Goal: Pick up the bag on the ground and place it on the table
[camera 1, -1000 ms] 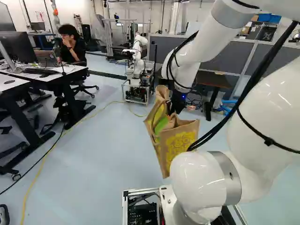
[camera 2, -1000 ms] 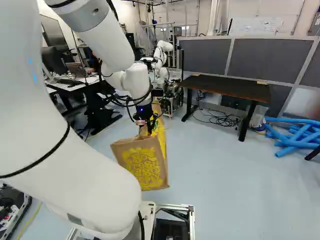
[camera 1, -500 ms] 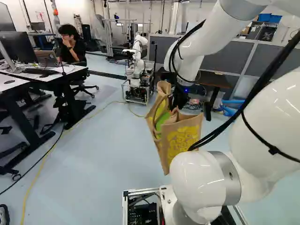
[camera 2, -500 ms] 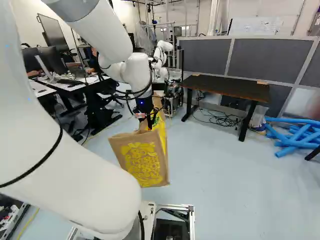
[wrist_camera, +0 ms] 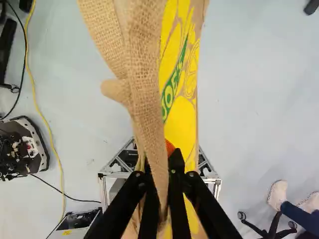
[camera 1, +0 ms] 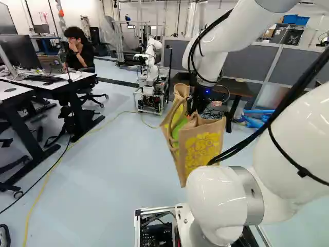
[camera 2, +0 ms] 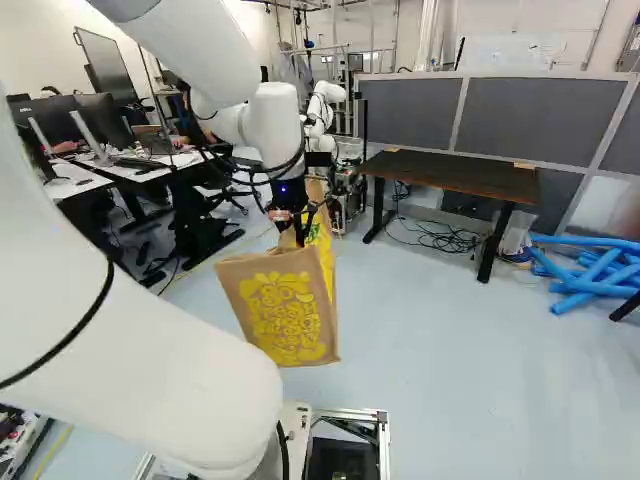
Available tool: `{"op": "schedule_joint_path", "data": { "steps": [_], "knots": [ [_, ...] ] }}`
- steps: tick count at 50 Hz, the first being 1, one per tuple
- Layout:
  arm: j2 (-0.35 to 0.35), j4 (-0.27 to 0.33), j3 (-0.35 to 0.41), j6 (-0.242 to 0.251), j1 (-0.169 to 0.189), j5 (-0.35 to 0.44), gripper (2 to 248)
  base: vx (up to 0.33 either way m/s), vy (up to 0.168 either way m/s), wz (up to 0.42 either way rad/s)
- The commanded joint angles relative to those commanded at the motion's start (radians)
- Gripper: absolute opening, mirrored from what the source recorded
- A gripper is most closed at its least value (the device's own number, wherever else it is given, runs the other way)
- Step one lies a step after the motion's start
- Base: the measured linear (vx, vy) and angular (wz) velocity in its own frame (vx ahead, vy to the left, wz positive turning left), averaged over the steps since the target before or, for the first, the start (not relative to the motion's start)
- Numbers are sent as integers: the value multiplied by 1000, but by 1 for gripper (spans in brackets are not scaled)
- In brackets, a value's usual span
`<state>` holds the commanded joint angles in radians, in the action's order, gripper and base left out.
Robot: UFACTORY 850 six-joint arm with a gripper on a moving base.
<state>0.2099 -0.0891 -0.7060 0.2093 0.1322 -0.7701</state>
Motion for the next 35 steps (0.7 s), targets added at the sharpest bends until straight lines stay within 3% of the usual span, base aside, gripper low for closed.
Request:
{"op": "schedule_joint_path", "data": {
  "steps": [35],
  "knots": [
    [32,0,-89,0,2,-107,23,0,0,0]
  ]
}}
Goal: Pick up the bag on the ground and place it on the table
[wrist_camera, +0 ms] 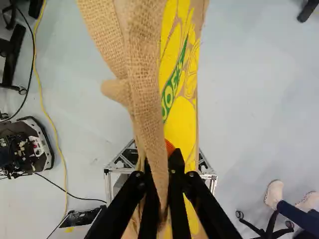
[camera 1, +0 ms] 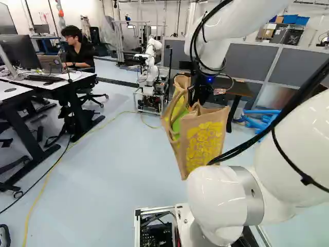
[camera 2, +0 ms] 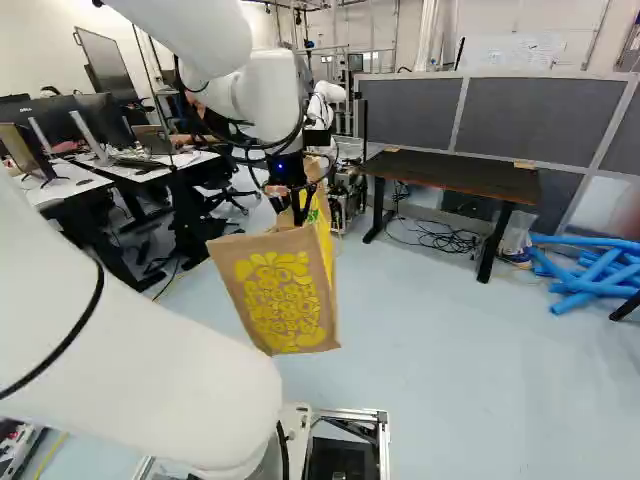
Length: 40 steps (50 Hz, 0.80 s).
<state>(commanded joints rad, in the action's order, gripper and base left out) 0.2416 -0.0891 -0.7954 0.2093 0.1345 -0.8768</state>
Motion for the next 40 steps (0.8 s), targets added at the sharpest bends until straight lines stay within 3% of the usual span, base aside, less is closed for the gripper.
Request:
{"op": "schedule_joint_path", "data": {
  "steps": [40],
  "knots": [
    [10,0,-121,0,5,-159,23,0,0,0]
  ]
}}
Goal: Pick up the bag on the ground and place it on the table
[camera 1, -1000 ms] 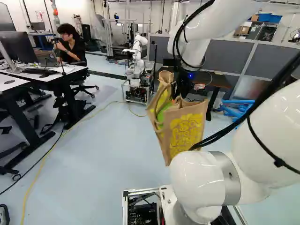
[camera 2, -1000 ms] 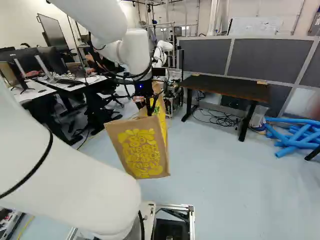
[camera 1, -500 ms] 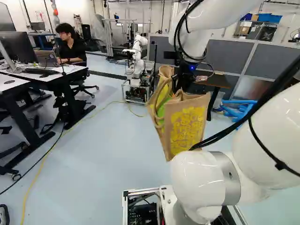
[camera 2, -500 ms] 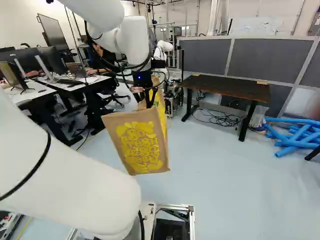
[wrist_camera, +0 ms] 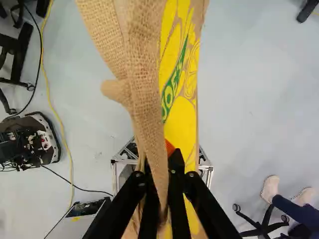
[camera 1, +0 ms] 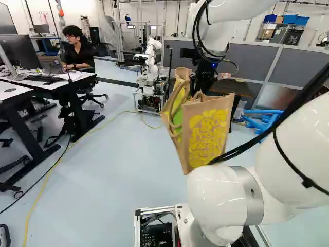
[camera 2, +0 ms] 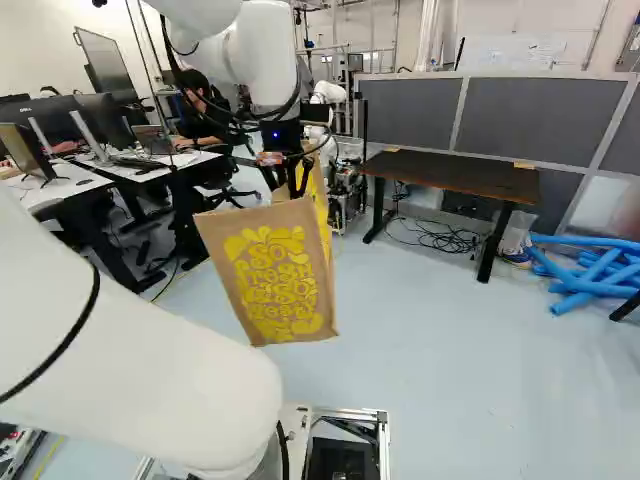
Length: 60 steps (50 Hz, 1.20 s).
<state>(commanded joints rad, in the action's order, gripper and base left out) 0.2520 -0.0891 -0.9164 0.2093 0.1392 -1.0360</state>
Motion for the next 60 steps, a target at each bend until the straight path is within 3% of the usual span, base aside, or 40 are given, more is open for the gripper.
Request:
{"op": "schedule_joint_path", "data": {
  "steps": [16,60],
  "knots": [
    [1,0,-41,0,7,-28,23,0,0,0],
    [2,0,-44,0,7,-31,23,7,4,9]
  ]
}}
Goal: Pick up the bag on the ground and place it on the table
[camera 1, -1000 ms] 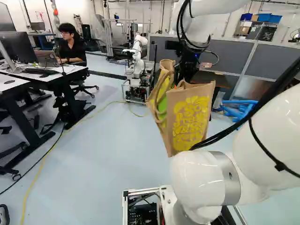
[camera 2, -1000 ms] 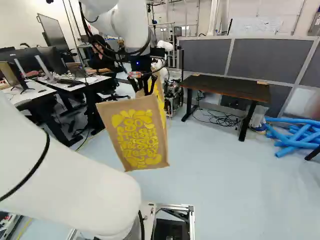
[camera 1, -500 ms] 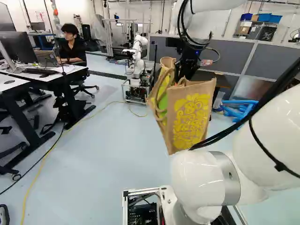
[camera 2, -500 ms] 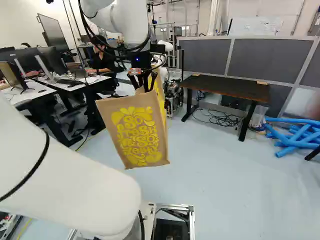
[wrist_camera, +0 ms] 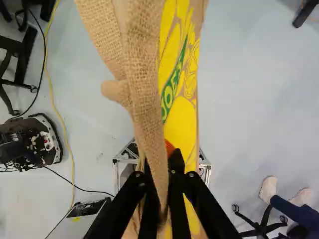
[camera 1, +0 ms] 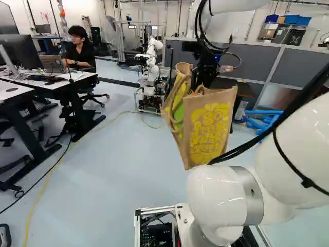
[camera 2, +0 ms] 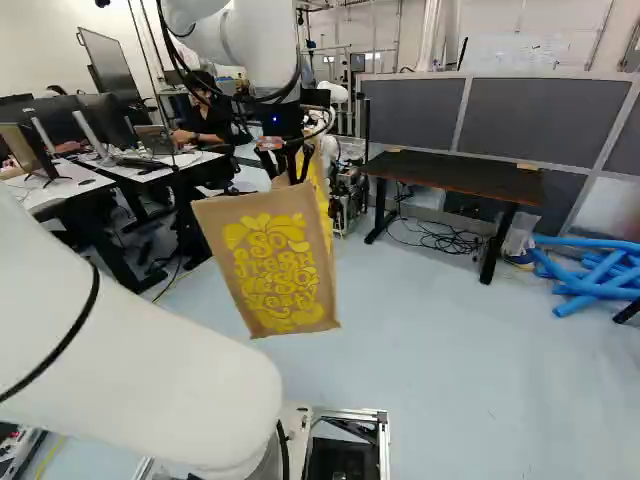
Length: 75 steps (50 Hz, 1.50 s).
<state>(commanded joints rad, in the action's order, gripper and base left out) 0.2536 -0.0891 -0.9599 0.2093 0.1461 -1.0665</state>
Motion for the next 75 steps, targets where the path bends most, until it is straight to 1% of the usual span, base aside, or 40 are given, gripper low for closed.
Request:
{"op": "schedule_joint_path", "data": {
  "steps": [17,34,75],
  "knots": [
    [0,0,0,0,0,0,23,59,-25,6],
    [0,0,0,0,0,0,23,116,-62,-5],
    [0,0,0,0,0,0,23,168,-103,-181]
  ]
}}
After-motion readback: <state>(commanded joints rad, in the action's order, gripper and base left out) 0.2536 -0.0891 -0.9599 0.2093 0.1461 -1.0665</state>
